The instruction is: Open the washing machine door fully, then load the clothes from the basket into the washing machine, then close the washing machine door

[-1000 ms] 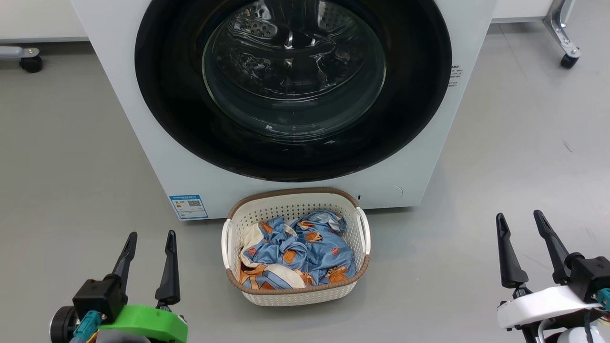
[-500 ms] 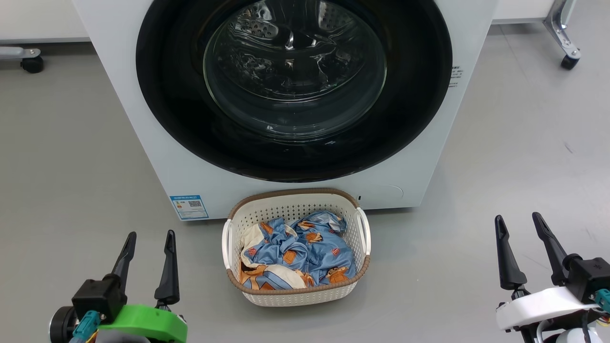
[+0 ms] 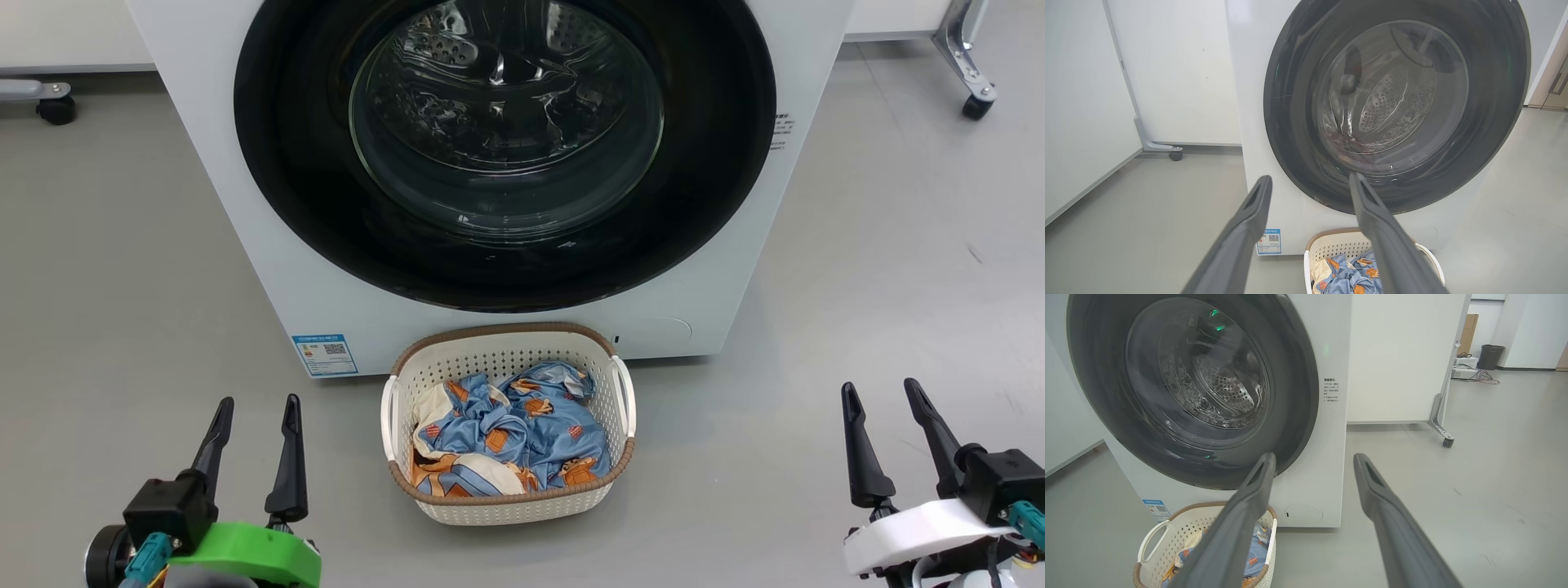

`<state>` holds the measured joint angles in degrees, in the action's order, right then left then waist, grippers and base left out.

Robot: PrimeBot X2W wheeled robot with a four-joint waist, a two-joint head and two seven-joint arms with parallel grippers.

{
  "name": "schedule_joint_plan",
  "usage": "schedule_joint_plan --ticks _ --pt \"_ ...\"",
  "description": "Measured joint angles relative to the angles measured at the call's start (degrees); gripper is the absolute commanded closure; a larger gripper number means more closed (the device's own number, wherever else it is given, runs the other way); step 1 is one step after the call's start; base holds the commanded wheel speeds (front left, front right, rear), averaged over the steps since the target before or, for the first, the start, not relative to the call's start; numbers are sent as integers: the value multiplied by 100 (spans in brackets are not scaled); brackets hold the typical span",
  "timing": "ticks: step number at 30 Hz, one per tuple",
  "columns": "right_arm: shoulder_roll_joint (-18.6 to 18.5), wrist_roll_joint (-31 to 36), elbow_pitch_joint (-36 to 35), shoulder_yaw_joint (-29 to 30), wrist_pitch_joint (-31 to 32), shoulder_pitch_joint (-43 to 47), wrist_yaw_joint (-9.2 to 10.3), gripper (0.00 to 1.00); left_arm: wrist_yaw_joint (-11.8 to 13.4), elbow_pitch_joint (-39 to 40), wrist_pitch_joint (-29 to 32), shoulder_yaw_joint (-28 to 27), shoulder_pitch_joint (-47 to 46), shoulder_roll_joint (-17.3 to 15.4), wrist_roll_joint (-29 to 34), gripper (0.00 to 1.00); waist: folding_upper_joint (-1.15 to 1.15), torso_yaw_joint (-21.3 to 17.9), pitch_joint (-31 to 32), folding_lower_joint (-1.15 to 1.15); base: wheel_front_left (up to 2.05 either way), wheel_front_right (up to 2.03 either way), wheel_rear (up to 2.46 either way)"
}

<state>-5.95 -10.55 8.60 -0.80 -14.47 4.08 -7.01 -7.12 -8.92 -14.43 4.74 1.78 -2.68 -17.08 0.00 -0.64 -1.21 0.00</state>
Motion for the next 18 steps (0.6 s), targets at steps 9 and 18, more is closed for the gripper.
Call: schedule_joint_plan --ticks 9,18 --pt "-1 -16 267 -25 0 5 0 0 0 -1 0 36 0 0 -1 0 0 17 0 0 0 0 0" --pt "-40 -19 490 -42 0 4 0 0 0 -3 -1 45 0 1 -2 0 0 39 9 0 0 0 0"
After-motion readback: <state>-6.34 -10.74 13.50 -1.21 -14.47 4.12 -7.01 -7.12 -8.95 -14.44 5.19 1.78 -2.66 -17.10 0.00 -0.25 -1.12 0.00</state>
